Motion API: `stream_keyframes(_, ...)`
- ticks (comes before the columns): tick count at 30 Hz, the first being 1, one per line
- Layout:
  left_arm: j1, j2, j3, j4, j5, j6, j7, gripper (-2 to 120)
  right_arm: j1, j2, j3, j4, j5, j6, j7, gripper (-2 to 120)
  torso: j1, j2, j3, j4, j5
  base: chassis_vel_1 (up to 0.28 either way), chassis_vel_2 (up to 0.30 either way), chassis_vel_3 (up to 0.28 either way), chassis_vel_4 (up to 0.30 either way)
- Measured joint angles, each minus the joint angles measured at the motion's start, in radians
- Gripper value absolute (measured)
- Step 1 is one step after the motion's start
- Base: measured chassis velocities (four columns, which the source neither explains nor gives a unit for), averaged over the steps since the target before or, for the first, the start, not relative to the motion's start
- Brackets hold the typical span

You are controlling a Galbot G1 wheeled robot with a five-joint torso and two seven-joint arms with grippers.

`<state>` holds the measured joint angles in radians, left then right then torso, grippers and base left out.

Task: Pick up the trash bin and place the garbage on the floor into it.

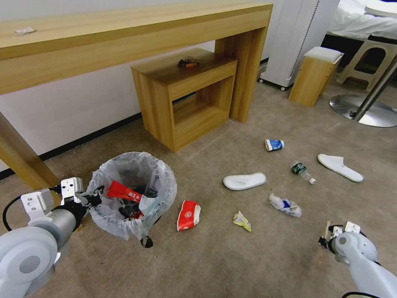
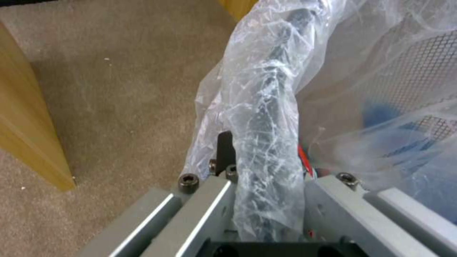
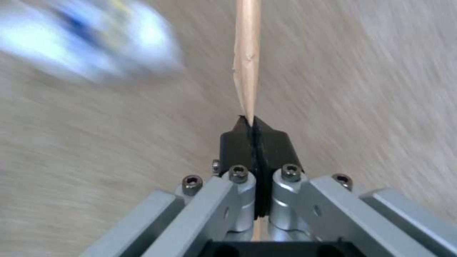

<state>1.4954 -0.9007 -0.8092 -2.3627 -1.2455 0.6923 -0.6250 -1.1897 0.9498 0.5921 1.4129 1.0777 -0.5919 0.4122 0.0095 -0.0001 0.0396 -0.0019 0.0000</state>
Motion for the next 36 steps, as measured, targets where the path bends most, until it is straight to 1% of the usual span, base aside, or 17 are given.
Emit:
stream_keyframes(1, 0.000, 0.000, 0.000, 0.000, 0.000, 0.000, 0.000, 0, 0.000, 0.000, 0.000, 0.000, 0.000, 0.000, 0.000, 0, 0.000, 0.000, 0.000, 0.0000, 0.0000, 0.000, 0.000, 0.000, 0.000)
stream_keyframes(5, -0.001, 0.000, 0.026, -0.001, 0.011, 0.000, -0.004, 0, -0.052, -0.042, 0.008, 0.156, -0.017, 0.201, -0.141, 0, 0.000, 0.000, 0.000, 0.0000, -0.0001, 0.000, 0.000, 0.000, 0.000)
stream_keyframes(6, -0.001, 0.000, 0.026, -0.001, 0.011, 0.000, -0.004, 0, -0.052, -0.042, 0.008, 0.156, -0.017, 0.201, -0.141, 0, 0.000, 0.000, 0.000, 0.0000, -0.0001, 0.000, 0.000, 0.000, 0.000)
stream_keyframes(8, 0.001, -0.002, 0.037, -0.002, 0.016, 0.002, -0.005, 0, -0.065, -0.060, 0.010, 0.227, -0.008, 0.259, -0.172, 0, 0.000, 0.000, 0.000, 0.0001, -0.0002, 0.000, 0.000, 0.000, 0.000)
stream_keyframes(9, 0.001, -0.002, 0.037, -0.002, 0.016, 0.002, -0.005, 0, -0.065, -0.060, 0.010, 0.227, -0.008, 0.259, -0.172, 0, 0.000, 0.000, 0.000, 0.0001, -0.0002, 0.000, 0.000, 0.000, 0.000)
stream_keyframes(12, 0.007, 0.000, 0.047, -0.010, 0.013, 0.008, -0.010, 0, -0.085, -0.083, 0.013, 0.312, 0.000, 0.377, -0.264, 0, 0.000, 0.000, 0.000, 0.0002, -0.0002, 0.000, 0.000, 0.000, 0.000)
stream_keyframes(13, 0.007, 0.000, 0.047, -0.010, 0.013, 0.008, -0.010, 0, -0.085, -0.083, 0.013, 0.312, 0.000, 0.377, -0.264, 0, 0.000, 0.000, 0.000, 0.0002, -0.0002, 0.000, 0.000, 0.000, 0.000)
stream_keyframes(17, 0.012, 0.012, 0.060, -0.025, -0.002, 0.016, -0.018, 0, -0.114, -0.106, 0.007, 0.394, 0.008, 0.527, -0.441, 0, 0.000, 0.000, 0.000, 0.0000, 0.0001, 0.000, 0.000, 0.000, 0.000)
stream_keyframes(18, 0.012, 0.012, 0.060, -0.025, -0.002, 0.016, -0.018, 0, -0.114, -0.106, 0.007, 0.394, 0.008, 0.527, -0.441, 0, 0.000, 0.000, 0.000, 0.0000, 0.0001, 0.000, 0.000, 0.000, 0.000)
stream_keyframes(20, 0.014, 0.014, 0.066, -0.033, -0.012, 0.019, -0.020, 0, -0.117, -0.114, -0.002, 0.422, 0.014, 0.602, -0.549, 0, 0.000, 0.000, 0.000, 0.0001, 0.0000, 0.000, 0.000, 0.000, 0.000)
stream_keyframes(21, 0.014, 0.014, 0.066, -0.033, -0.012, 0.019, -0.020, 0, -0.117, -0.114, -0.002, 0.422, 0.014, 0.602, -0.549, 0, 0.000, 0.000, 0.000, 0.0001, 0.0000, 0.000, 0.000, 0.000, 0.000)
stream_keyframes(23, 0.018, 0.018, 0.074, -0.038, -0.020, 0.024, -0.021, 0, -0.111, -0.122, -0.013, 0.445, 0.023, 0.664, -0.636, 0, 0.000, 0.000, 0.000, 0.0000, 0.0001, 0.000, 0.000, 0.000, 0.000)
stream_keyframes(24, 0.020, 0.019, 0.077, -0.040, -0.024, 0.025, -0.021, 0, -0.104, -0.125, -0.019, 0.453, 0.029, 0.687, -0.668, 0, 0.000, 0.000, 0.000, 0.0000, 0.0001, 0.000, 0.000, 0.000, 0.000)
stream_keyframes(25, 0.020, 0.019, 0.077, -0.040, -0.024, 0.025, -0.021, 0, -0.104, -0.125, -0.019, 0.453, 0.029, 0.687, -0.668, 0, 0.000, 0.000, 0.000, 0.0000, 0.0001, 0.000, 0.000, 0.000, 0.000)
stream_keyframes(27, 0.021, 0.020, 0.084, -0.044, -0.034, 0.028, -0.022, 0, -0.077, -0.131, -0.039, 0.471, 0.040, 0.736, -0.746, 0, 0.000, 0.000, 0.000, 0.0001, 0.0000, 0.000, 0.000, 0.000, 0.000)
stream_keyframes(33, 0.015, 0.020, 0.098, -0.050, -0.050, 0.030, -0.022, 0, 0.004, -0.136, -0.095, 0.493, 0.058, 0.774, -0.841, 0, 0.000, 0.000, 0.000, 0.0001, 0.0000, 0.000, 0.000, 0.000, 0.000)
stream_keyframes(36, 0.010, 0.020, 0.109, -0.051, -0.059, 0.033, -0.020, 0, 0.083, -0.130, -0.150, 0.499, 0.073, 0.781, -0.903, 0, 0.000, 0.000, 0.000, 0.0000, -0.0001, 0.000, 0.000, 0.000, 0.000)
